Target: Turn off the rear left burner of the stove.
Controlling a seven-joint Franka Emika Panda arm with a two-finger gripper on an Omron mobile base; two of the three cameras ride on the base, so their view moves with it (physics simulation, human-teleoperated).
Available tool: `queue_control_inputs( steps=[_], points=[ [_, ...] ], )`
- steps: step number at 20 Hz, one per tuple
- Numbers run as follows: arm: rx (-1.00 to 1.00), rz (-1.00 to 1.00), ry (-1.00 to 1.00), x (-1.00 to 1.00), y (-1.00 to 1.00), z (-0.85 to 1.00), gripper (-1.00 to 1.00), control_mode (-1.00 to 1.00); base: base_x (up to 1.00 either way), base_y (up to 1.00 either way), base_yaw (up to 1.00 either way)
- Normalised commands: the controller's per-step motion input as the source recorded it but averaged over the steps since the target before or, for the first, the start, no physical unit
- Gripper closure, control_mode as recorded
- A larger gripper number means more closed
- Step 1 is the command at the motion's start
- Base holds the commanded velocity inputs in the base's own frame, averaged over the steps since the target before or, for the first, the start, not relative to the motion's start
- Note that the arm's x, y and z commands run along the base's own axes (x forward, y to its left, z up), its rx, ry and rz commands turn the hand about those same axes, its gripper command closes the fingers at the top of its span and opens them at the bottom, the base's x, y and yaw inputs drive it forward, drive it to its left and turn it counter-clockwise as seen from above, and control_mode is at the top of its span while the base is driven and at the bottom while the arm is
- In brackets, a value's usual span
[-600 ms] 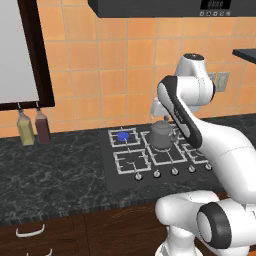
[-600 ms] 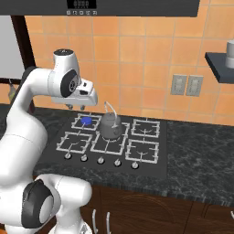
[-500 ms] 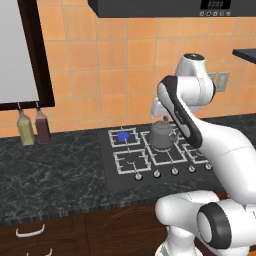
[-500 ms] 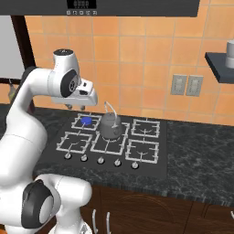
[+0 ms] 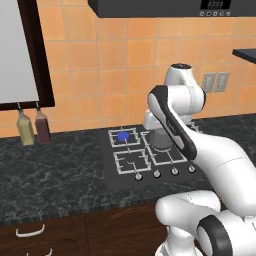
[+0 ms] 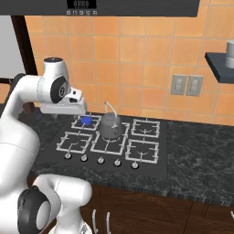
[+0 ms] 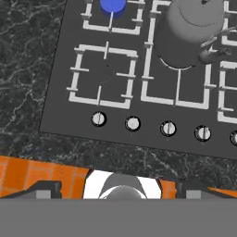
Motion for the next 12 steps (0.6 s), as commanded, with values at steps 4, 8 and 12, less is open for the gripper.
queue_control_inputs(
  steps=[4, 8, 12],
  points=[
    [0.01, -0.02, 0.33, 0.00, 0.08, -0.97, -1.00, -1.00, 0.00, 0.00, 0.00],
    [0.01, -0.20, 0.32, 0.01, -0.04, -1.00, -1.00, -1.00, 0.00, 0.00, 0.00],
    [0.00, -0.32, 0.13, 0.04, -0.18, -0.97, -1.00, -1.00, 0.00, 0.00, 0.00]
  ],
)
